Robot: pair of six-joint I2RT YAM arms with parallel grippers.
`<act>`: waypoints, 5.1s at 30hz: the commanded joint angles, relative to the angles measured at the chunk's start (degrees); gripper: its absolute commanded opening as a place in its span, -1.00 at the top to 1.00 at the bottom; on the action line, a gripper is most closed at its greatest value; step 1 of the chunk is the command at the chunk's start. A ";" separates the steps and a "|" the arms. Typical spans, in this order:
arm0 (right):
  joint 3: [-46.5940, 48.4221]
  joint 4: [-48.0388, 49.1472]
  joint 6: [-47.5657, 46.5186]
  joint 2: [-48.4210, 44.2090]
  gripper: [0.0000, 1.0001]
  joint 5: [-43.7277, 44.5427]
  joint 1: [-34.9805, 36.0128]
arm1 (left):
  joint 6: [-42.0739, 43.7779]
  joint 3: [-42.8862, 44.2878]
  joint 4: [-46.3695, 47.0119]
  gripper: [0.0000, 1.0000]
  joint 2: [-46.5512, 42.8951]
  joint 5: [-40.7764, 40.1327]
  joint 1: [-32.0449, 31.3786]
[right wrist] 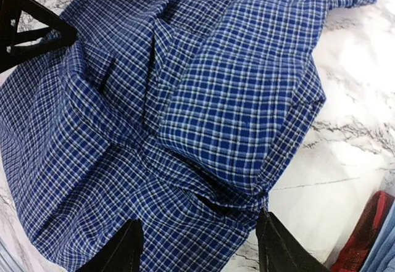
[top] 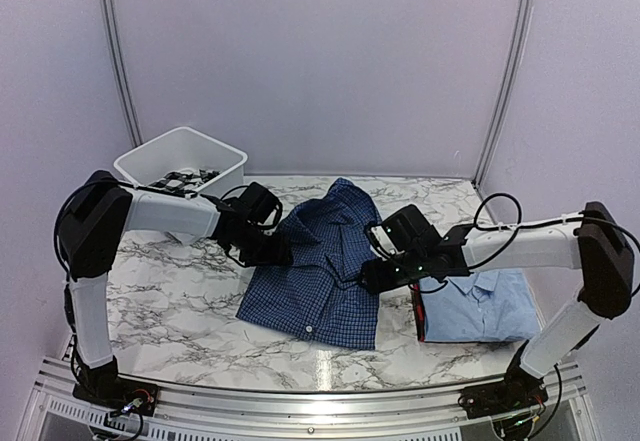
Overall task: Fold and stack the long sleeve shirts
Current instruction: Flatten out the crumpled shirt at the center of the board.
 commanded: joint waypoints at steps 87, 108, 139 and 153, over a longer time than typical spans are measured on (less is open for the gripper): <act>5.35 9.51 4.57 4.27 -0.03 -7.34 -7.57 | 1.44 1.79 -3.92 -0.31 -9.79 -1.53 -3.77; 5.81 6.32 5.22 8.64 0.08 -6.22 -7.83 | -6.65 25.54 -8.33 -0.06 12.41 -18.97 -1.55; 27.71 -2.71 -5.71 21.90 1.00 4.76 -21.79 | 4.28 48.46 -8.84 1.00 26.44 -5.29 7.63; 40.48 -7.67 -9.57 32.32 0.57 6.59 -27.45 | 5.94 49.06 -10.33 -0.13 21.53 -1.44 7.84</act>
